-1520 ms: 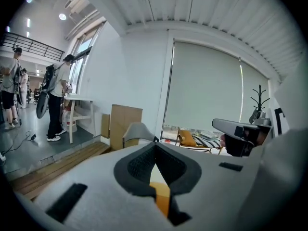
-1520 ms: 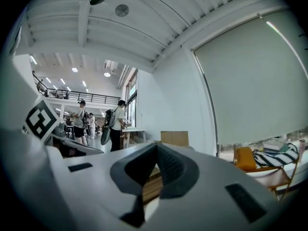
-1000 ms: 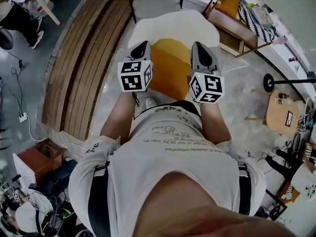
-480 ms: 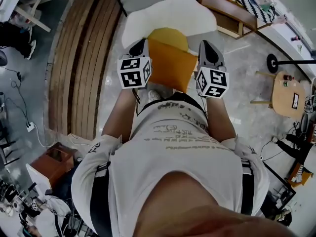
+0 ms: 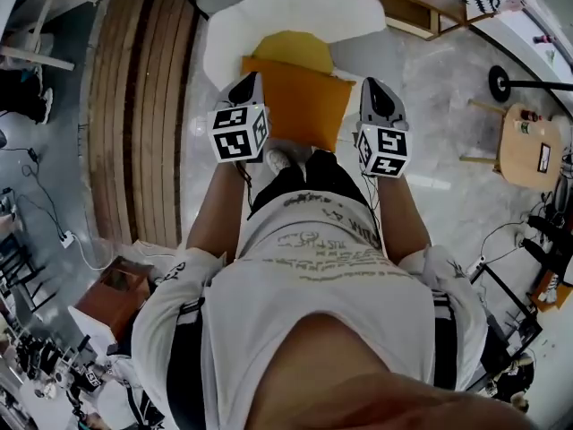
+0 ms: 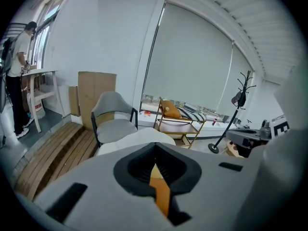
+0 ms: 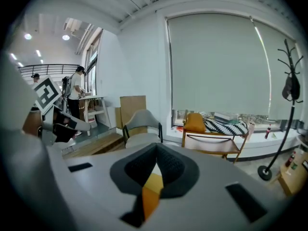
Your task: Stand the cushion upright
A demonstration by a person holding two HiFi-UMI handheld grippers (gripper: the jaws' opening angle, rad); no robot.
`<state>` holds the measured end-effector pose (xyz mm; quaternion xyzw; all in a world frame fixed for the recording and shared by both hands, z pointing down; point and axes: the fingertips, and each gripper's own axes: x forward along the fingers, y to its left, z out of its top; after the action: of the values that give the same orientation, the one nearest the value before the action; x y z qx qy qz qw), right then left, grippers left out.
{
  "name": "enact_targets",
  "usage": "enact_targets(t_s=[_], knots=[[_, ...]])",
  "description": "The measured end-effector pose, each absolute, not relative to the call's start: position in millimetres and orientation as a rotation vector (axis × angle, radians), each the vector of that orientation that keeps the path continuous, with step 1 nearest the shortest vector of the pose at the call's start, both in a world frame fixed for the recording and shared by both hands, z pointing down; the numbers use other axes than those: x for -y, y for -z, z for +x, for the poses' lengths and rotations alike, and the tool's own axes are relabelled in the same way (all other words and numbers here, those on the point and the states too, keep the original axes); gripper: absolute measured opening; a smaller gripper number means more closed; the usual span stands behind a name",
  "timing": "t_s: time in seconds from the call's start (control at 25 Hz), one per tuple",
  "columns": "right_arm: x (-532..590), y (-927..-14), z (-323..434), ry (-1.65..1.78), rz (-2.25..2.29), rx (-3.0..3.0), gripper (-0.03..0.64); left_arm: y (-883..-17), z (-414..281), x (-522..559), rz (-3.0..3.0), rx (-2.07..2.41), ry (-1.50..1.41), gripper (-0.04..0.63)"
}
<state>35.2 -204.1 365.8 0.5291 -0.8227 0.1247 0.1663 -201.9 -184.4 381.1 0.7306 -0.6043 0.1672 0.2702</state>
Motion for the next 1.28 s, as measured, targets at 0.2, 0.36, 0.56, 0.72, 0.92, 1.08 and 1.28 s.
enact_targets(t_s=[0.2, 0.36, 0.56, 0.72, 0.92, 1.08, 1.28], knots=[[214, -409, 52, -0.434, 1.436, 2.302, 0.028, -411, -193, 206, 1.933, 1.621, -0.505, 0.02], [217, -445, 44, -0.497, 1.34, 2.32, 0.028, -441, -203, 211, 1.889, 1.636, -0.556, 0.02], [222, -505, 38, -0.595, 1.284, 2.268, 0.028, -499, -207, 207, 1.844, 1.621, -0.697, 0.021], [224, -557, 34, -0.651, 1.256, 2.223, 0.028, -550, -206, 205, 1.8, 1.569, -0.725, 0.021], [215, -630, 23, -0.672, 1.185, 2.178, 0.028, -620, -216, 203, 1.779, 1.539, -0.768, 0.021], [212, -689, 23, -0.671, 1.171, 2.133, 0.028, -683, -227, 198, 1.732, 1.523, -0.812, 0.021], [232, -754, 26, -0.69, 1.211, 2.098, 0.028, -741, -241, 201, 1.679, 1.545, -0.769, 0.021]])
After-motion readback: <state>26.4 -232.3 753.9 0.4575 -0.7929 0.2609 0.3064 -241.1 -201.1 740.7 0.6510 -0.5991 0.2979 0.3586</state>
